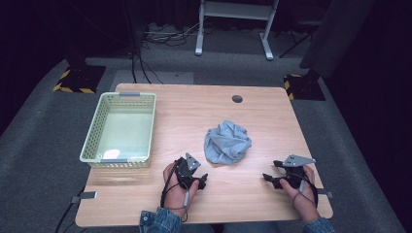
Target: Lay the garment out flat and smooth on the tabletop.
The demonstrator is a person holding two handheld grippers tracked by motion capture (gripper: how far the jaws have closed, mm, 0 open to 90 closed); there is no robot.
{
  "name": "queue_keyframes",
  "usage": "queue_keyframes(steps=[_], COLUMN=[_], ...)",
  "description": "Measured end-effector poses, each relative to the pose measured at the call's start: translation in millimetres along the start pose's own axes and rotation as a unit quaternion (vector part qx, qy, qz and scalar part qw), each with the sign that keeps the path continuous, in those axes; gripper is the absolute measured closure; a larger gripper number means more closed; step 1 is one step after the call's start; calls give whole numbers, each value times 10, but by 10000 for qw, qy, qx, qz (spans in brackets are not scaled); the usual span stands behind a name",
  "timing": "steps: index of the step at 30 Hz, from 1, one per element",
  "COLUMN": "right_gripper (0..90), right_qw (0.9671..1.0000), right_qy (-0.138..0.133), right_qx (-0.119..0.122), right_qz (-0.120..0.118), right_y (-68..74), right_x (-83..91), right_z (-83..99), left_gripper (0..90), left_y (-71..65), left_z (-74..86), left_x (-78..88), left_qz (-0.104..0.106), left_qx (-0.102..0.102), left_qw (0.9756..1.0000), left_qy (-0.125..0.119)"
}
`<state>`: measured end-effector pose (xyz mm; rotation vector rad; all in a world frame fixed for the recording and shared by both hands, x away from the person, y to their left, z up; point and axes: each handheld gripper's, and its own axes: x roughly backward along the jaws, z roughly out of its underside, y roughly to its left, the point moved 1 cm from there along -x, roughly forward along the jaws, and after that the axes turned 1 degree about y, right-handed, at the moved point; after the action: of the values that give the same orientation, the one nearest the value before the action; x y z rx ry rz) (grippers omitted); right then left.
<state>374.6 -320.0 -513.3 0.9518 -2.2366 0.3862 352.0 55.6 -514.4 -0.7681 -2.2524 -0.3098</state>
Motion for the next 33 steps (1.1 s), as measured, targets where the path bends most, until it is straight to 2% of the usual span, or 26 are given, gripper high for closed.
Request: queue_keyframes(steps=[24, 28, 31, 33], right_gripper=[238, 238, 238, 238], right_qw=[10000, 10000, 10000, 10000], right_qy=[-5, -5, -4, -4], right_qx=[4, 4, 2, 0], right_qz=[0, -1, -2, -4], right_y=[0, 0, 0, -1], right_x=[-2, -2, -2, -2], right_z=[-2, -2, -2, -2], left_gripper=[188, 201, 217, 216], left_y=[4, 6, 10, 9], left_z=[0, 15, -10, -49], left_x=[3, 22, 73, 123], left_qz=[27, -4, 15, 45], left_qx=[2, 40, 136, 174], left_qw=[10000, 10000, 9998, 9998], left_qy=[13, 6, 135, 44])
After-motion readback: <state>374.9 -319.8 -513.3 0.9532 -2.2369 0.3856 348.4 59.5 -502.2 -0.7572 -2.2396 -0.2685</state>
